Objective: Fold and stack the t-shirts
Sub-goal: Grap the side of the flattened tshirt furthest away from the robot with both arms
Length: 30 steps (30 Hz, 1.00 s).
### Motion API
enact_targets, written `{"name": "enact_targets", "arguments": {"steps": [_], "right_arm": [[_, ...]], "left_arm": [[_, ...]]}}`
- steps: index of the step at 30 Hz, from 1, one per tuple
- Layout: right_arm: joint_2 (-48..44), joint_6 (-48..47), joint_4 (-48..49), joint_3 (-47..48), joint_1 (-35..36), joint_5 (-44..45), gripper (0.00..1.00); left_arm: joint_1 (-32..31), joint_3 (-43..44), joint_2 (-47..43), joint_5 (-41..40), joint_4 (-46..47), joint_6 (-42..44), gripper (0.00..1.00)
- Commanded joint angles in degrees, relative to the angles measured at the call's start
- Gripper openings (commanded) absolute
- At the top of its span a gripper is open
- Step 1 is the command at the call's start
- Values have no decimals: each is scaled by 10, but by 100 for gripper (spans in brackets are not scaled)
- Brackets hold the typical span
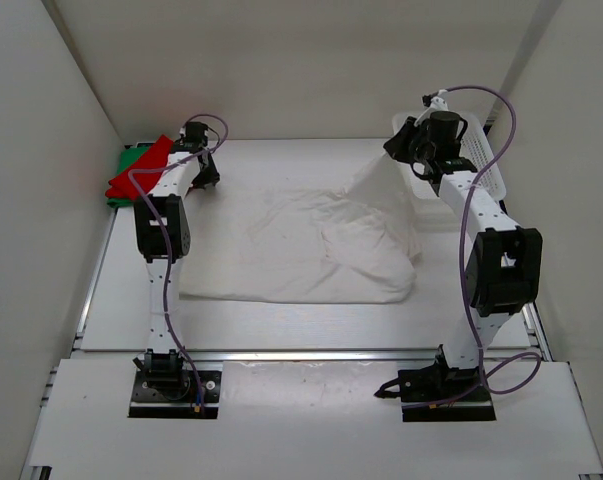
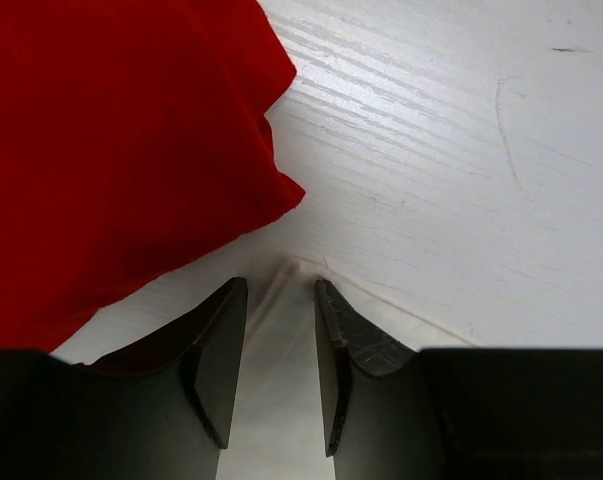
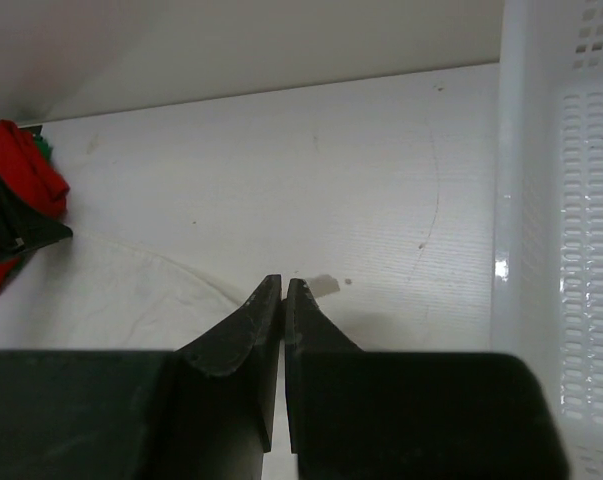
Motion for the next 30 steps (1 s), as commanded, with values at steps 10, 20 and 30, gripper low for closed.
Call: {"name": "enact_targets", "arguments": {"steps": [10,20,30], "right_arm": [[-13,39,66,-38,-20,-51,0],[9,31,57,-26,-14,-54,0],[-22,53,38,-126,5,10,0]], "left_arm": [[-12,50,6,-33,-44,9,39],[-9,54,8,-25,-46,-10,1],[-22,-174,-150,54,119,-33,0]]}}
